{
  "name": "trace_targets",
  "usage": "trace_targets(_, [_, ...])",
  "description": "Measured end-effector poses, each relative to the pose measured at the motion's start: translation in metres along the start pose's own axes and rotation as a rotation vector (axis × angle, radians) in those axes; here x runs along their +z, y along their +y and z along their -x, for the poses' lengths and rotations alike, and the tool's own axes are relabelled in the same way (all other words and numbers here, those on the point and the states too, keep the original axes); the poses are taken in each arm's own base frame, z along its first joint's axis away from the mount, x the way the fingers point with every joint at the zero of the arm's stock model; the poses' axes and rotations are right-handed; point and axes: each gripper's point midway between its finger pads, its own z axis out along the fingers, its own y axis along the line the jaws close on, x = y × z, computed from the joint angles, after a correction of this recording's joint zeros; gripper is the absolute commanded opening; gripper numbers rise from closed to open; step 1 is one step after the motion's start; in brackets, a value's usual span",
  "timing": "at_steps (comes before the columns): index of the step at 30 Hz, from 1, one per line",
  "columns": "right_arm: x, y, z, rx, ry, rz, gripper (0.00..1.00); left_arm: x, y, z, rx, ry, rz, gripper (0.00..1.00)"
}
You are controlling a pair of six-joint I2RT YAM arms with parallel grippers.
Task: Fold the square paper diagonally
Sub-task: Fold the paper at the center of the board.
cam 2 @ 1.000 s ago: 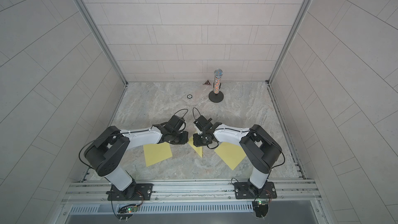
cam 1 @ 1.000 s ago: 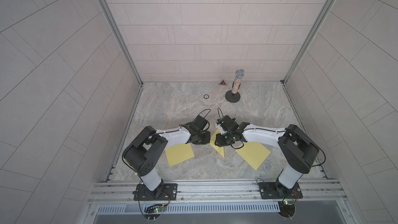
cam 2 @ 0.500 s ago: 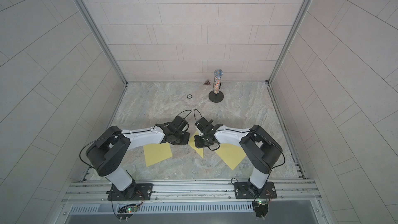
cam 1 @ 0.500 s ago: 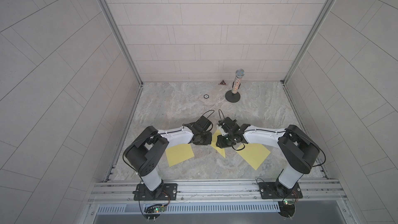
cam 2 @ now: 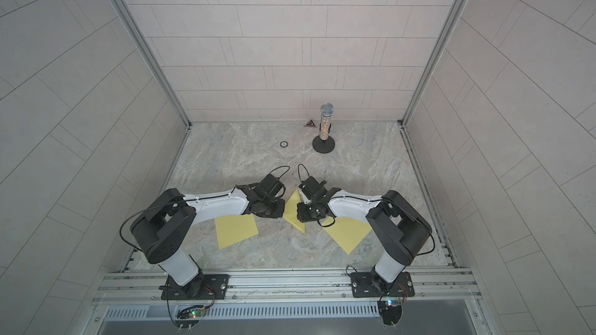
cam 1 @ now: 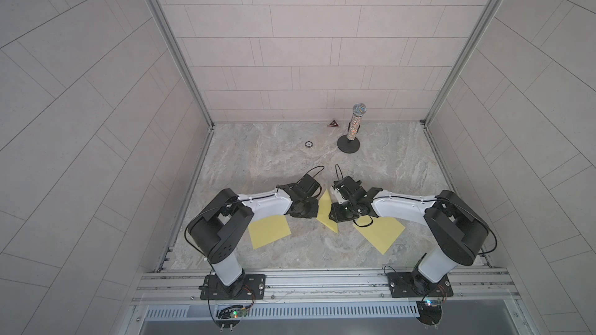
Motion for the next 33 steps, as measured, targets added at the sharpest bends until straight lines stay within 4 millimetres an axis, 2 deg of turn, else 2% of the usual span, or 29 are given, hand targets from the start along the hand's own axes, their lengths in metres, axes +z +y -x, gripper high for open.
trace_targets(9, [-0.016,-0.015,-0.012,0.024,0.017,-0.038,0.28,0.000,0.001,-0.001,0.012,0.004,0.016,0.00])
trace_targets(12, [-0.025,-0.008,-0.011,0.019,0.000,-0.017,0.26,0.000,0.000,-0.002,0.014,0.007,0.018,0.00])
trace_targets(17, [-0.036,0.015,-0.010,0.003,-0.018,0.042,0.16,0.000,0.000,-0.002,0.015,0.010,0.024,0.00])
trace_targets(23, [-0.030,0.023,-0.018,-0.006,0.012,0.058,0.15,0.000,0.001,-0.002,0.017,0.008,0.030,0.00])
trace_targets(33, [-0.009,0.021,-0.031,0.003,0.076,0.043,0.15,0.000,0.000,-0.002,0.021,0.007,0.036,0.00])
